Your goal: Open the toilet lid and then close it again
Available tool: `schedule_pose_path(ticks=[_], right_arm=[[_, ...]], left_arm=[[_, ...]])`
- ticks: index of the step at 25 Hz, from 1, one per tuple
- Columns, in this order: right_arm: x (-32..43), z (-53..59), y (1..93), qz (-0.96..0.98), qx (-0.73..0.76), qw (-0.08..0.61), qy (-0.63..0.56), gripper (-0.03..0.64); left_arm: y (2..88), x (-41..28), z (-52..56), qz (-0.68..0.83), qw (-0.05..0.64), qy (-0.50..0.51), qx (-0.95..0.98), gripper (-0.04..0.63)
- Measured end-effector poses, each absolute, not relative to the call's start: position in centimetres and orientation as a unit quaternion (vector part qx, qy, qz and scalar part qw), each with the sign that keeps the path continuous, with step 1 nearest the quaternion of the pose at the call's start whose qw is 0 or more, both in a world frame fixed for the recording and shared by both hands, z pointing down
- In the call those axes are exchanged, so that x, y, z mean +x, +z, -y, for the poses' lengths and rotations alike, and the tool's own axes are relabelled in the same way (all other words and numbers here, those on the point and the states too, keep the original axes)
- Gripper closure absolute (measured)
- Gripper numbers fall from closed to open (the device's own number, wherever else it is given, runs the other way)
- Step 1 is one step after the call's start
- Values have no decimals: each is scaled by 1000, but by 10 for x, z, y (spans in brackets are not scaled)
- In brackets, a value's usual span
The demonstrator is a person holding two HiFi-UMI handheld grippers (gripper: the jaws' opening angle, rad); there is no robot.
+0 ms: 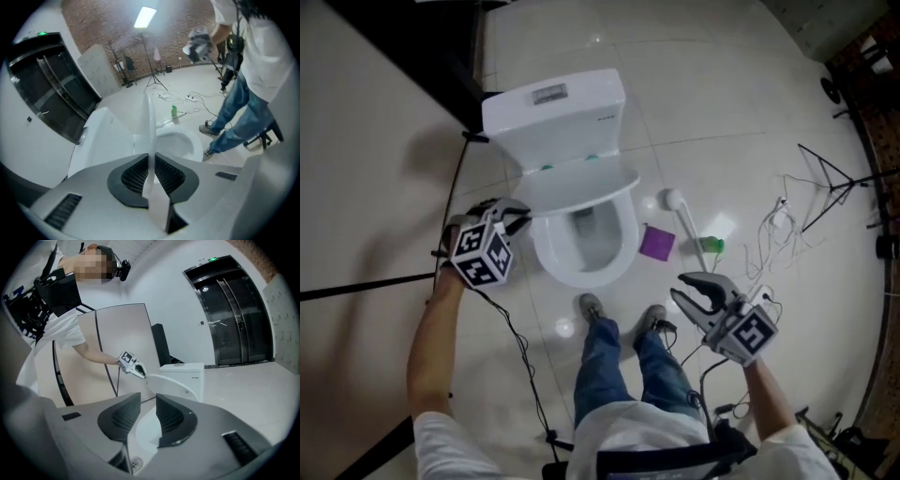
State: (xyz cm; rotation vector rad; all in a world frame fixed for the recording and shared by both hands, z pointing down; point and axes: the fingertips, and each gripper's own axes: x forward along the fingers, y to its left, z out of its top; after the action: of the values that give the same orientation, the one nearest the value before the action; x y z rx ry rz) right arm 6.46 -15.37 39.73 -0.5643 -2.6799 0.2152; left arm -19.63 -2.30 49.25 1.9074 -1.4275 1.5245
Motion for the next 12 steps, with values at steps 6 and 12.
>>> schedule_pose_path(ticks=[6, 12], right_arm=[[94, 148, 437, 943, -241, 213, 89, 522], [109, 139, 518, 930, -256, 239, 113, 522]], left_arm=[[590, -83, -31, 485, 152, 591, 626, 545], [682, -43, -51, 477, 161, 616, 605, 528]])
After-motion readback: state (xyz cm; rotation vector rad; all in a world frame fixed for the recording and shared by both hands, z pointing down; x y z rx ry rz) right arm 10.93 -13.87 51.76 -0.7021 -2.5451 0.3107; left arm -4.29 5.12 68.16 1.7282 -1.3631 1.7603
